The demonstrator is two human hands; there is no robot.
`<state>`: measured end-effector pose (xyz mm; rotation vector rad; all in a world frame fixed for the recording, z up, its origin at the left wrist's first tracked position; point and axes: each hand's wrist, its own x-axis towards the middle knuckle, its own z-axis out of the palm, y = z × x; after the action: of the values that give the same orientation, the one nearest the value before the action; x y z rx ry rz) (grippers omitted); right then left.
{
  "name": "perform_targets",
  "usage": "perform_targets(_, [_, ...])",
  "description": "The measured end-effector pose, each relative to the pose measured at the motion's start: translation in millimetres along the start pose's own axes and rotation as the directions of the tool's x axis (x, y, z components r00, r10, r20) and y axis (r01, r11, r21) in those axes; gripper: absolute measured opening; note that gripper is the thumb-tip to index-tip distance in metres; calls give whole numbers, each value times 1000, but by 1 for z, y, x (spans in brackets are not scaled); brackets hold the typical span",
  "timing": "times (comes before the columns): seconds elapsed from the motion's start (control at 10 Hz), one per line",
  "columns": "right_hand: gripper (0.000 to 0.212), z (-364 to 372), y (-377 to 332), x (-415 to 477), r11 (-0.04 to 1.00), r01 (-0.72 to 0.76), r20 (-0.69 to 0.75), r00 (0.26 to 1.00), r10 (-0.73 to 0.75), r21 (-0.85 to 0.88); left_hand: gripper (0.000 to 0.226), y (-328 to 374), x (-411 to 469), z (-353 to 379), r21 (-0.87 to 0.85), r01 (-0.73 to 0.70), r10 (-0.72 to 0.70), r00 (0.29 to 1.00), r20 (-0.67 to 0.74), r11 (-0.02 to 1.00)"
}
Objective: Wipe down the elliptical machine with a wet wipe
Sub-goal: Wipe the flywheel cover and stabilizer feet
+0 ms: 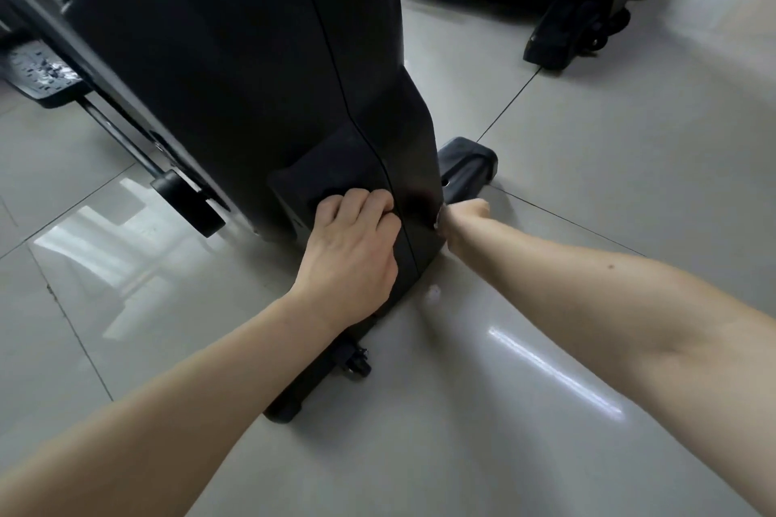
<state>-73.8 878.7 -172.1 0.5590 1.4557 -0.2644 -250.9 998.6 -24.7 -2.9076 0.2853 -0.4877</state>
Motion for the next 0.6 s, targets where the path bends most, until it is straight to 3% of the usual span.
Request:
perform_targets(0.1, [52,-11,11,-62,723,276,407,913,8,-634,25,-3,-1,-5,-3,-45,45,999,7,999])
perform_targets(0.2, [50,-27,-2,-97,-131,619,564,770,298,-775,25,-10,-7,-10,2,-114,114,993,-3,993])
perform_targets(0.3, [22,-54,-21,-125,-309,575,363,765,533,-758,23,-18,-24,-10,-95,-162,169,983,68,982])
perform_targets(0.4, [27,-81,-40,-124,-407,576,331,782,528,-709,24,-22,-59,1,-322,3,100,947,304,947])
perform_targets(0.5, [33,-110,-62,-114,-568,436,158,868,472,-698,15,-15,-100,15,-490,433,-82,807,585,757])
perform_targets(0.6, [32,-141,-72,-109,-678,369,48,896,442,-636,31,-6,-129,20,-589,764,-122,632,765,262])
